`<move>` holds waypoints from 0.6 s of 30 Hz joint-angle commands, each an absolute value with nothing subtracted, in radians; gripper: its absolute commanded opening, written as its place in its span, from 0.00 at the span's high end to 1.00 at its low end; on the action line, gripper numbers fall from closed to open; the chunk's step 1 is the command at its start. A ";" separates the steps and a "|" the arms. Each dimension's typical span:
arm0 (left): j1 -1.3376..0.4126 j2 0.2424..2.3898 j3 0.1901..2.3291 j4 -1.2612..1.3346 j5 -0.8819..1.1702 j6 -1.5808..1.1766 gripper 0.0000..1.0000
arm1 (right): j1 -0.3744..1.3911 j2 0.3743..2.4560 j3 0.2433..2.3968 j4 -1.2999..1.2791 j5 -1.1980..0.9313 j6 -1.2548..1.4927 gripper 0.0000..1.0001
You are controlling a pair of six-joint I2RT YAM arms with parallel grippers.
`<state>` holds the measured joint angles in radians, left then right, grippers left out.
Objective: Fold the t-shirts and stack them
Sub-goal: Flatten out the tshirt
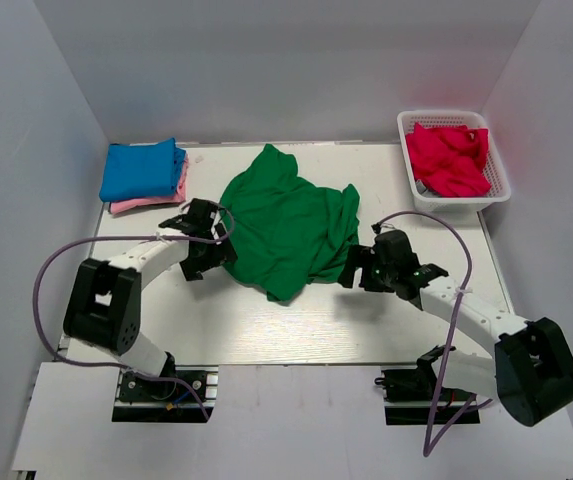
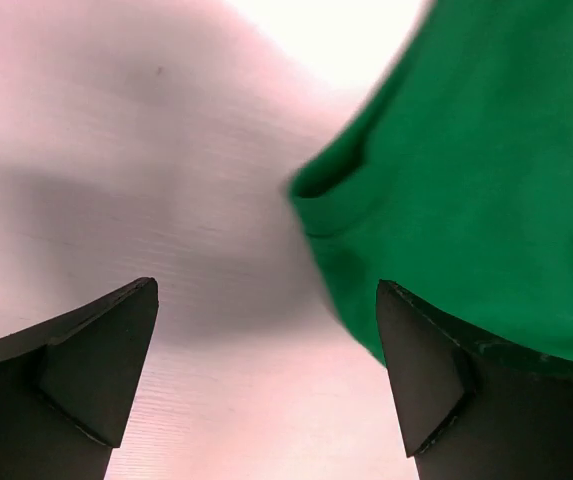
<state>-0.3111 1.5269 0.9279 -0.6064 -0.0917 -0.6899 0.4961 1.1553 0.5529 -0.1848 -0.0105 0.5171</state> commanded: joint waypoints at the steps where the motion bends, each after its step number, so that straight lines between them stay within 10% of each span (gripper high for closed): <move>1: -0.314 1.564 0.928 -0.551 -0.110 -0.723 0.00 | 0.506 1.163 0.557 -0.152 -0.051 0.525 0.10; 7: -0.314 1.654 0.939 -0.485 -0.063 -0.723 0.29 | 0.529 1.256 0.571 -0.115 -0.078 0.542 0.10; 16: -0.314 1.766 0.879 -0.333 0.109 -0.695 1.00 | 0.591 1.475 0.685 -0.097 0.026 0.575 0.13; 18: -0.314 1.775 0.879 -0.333 0.109 -0.686 1.00 | 0.603 1.509 0.710 -0.087 0.051 0.592 0.16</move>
<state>-0.3096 1.7012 0.9184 -0.3187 0.0906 -0.7048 0.5858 1.4509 0.6777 -0.0875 -0.0132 0.5587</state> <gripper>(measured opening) 0.018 0.843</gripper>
